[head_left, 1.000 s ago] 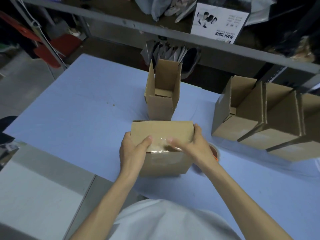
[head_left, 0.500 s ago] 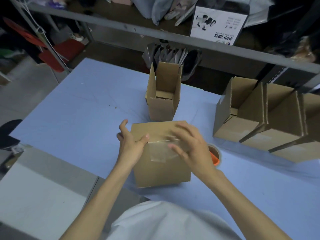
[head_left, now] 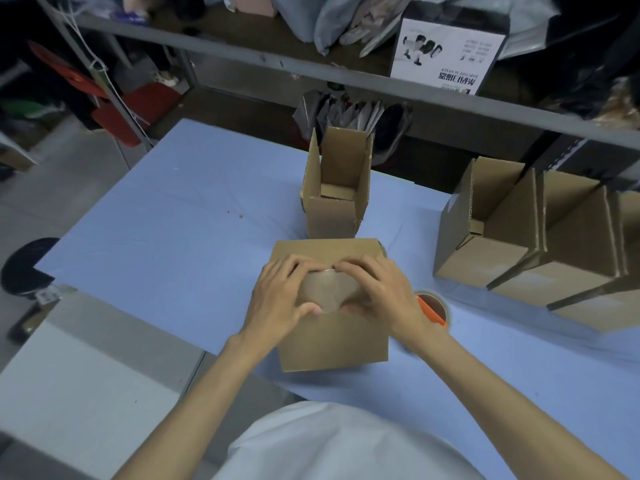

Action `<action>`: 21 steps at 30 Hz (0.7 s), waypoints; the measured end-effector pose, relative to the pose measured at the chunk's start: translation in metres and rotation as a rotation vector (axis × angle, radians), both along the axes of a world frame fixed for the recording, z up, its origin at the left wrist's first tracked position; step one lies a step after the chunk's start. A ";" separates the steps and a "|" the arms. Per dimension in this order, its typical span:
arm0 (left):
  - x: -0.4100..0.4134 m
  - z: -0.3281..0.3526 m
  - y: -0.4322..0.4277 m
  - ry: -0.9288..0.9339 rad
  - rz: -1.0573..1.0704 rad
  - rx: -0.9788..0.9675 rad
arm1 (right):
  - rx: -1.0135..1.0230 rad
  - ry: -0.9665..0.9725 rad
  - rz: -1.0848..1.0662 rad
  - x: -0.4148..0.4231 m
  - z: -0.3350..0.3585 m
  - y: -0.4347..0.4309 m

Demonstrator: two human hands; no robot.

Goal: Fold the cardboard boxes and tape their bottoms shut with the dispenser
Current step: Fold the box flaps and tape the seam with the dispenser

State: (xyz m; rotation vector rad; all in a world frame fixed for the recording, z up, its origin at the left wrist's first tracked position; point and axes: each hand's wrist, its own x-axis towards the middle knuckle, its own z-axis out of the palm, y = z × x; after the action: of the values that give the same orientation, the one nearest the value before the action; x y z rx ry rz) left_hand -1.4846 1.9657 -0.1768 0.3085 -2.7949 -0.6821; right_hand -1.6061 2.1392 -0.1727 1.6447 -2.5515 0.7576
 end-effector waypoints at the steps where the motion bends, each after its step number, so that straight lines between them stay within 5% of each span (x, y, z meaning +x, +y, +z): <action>1: 0.004 -0.003 -0.001 -0.017 -0.036 -0.038 | 0.036 0.060 0.013 0.001 -0.002 0.001; 4: 0.008 -0.008 -0.006 -0.076 -0.109 -0.129 | 0.059 0.050 0.024 -0.003 -0.005 0.000; 9: -0.006 -0.002 0.000 0.036 0.056 0.224 | -0.183 -0.056 -0.195 0.003 -0.014 -0.019; 16: -0.005 -0.004 -0.003 -0.012 0.034 0.165 | -0.004 0.114 0.011 -0.007 -0.015 -0.003; 21: -0.009 0.000 0.001 0.051 0.156 0.348 | -0.219 -0.377 -0.328 -0.009 -0.017 0.017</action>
State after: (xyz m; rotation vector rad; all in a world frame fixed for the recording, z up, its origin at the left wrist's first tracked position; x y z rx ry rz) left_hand -1.4939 1.9668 -0.1765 0.5570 -2.5601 -1.1193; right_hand -1.6155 2.1558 -0.1895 1.0655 -2.7428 1.3572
